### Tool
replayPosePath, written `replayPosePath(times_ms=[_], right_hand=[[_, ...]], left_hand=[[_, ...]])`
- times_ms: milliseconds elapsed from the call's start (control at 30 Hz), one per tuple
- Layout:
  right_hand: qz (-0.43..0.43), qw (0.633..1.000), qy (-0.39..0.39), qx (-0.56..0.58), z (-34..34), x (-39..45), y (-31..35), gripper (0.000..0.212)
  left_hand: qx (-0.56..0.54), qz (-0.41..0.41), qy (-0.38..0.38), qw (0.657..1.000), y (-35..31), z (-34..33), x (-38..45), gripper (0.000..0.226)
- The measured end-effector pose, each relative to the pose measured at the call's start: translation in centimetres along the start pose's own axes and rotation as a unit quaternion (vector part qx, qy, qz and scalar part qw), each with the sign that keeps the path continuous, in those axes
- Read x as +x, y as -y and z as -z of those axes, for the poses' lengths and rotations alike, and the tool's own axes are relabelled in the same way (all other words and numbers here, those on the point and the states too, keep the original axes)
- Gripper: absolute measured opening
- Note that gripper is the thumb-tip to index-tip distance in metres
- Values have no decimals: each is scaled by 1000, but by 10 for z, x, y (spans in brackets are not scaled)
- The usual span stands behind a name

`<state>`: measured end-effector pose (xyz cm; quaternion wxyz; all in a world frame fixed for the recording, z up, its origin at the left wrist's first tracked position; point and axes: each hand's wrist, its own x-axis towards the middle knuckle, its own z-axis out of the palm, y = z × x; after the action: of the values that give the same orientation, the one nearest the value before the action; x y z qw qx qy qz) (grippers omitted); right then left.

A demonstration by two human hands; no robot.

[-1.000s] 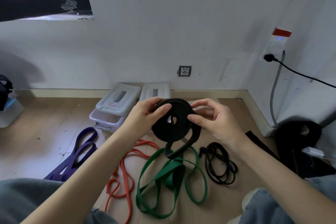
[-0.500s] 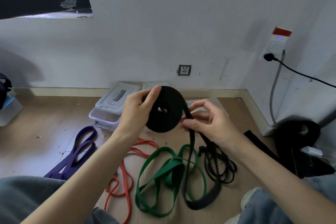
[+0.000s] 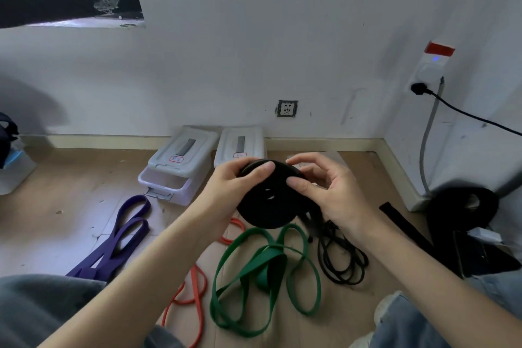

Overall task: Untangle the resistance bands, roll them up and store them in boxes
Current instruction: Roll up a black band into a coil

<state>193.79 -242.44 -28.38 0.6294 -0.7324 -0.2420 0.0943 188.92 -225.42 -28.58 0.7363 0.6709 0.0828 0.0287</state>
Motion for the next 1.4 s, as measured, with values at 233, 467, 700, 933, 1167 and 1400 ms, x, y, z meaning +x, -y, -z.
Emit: replayPosePath(times_ms=[233,467,700,933,1167,1400], right_hand=[[-6,1000,12,-28,1,4,1,32],[10,996,15,-85,9,1,-2,11],[11,991,23,-129,5,0,-5,19],[-24,999,30,-20,2,-2,-6,41],[-34,999,-10,9,-8,-2,-14,40],[12,996,-15,-85,6,2,-8,35]], left_hand=[[-130,56,-34,989,-4,3,6,36],[-43,88,73,993,-10,15,11,38],[116,45,109,986,-1,4,6,24],[-28,32,-70,997,-18,15,15,21],[-95,55,-144,983,-4,-1,16,28],[16,95,72,993,5,15,10,38]])
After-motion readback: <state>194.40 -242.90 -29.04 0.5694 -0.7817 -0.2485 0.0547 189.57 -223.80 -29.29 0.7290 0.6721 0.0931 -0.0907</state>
